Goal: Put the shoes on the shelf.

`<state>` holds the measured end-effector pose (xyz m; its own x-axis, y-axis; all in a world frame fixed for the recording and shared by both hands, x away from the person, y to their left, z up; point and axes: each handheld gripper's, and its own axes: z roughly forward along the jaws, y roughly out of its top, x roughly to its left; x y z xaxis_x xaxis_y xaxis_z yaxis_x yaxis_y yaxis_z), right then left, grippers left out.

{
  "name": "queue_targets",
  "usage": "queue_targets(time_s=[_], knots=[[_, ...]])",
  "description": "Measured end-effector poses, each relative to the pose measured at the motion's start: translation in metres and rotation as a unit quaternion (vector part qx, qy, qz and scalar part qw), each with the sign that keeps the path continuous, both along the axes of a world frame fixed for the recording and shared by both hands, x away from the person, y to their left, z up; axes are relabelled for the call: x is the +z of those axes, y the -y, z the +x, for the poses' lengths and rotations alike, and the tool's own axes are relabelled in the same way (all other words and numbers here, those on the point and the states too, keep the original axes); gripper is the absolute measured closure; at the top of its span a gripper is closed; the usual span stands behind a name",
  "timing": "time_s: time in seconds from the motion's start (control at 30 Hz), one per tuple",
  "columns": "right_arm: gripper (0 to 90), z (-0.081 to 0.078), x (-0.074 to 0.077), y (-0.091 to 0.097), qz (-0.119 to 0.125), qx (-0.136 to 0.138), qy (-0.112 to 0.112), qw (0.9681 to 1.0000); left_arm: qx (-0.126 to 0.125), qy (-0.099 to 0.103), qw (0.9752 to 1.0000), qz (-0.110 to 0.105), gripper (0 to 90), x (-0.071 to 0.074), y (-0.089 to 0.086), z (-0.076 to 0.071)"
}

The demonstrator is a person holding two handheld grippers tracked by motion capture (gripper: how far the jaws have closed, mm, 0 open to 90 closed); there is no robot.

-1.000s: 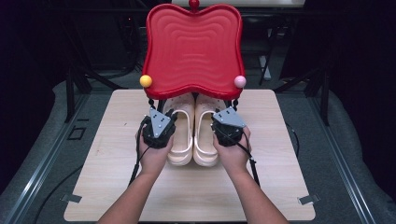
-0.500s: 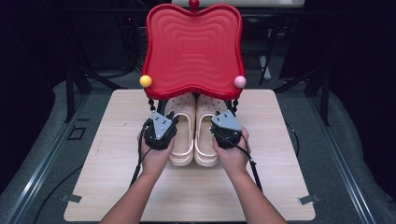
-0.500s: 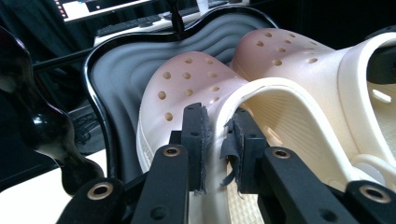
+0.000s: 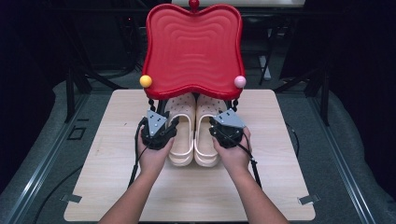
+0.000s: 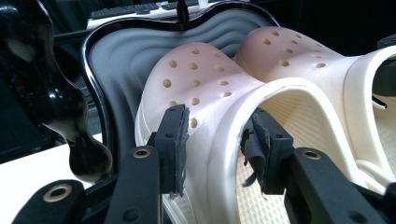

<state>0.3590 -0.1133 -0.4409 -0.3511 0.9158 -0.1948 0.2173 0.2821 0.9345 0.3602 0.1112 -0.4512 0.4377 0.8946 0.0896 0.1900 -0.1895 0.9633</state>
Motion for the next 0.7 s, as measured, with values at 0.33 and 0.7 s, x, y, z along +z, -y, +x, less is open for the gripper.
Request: queue_targets(time_s=[0.33,0.7], knots=[[59.0,-0.009,0.004,0.001,-0.023,0.013,-0.002,0.9996,-0.007,0.0,1.0,-0.005,52.8,0.005,-0.004,-0.006],[57.5,-0.03,0.014,0.005,-0.024,0.031,-0.001,0.9992,-0.025,-0.004,0.9994,-0.025,52.7,0.018,-0.016,-0.027]])
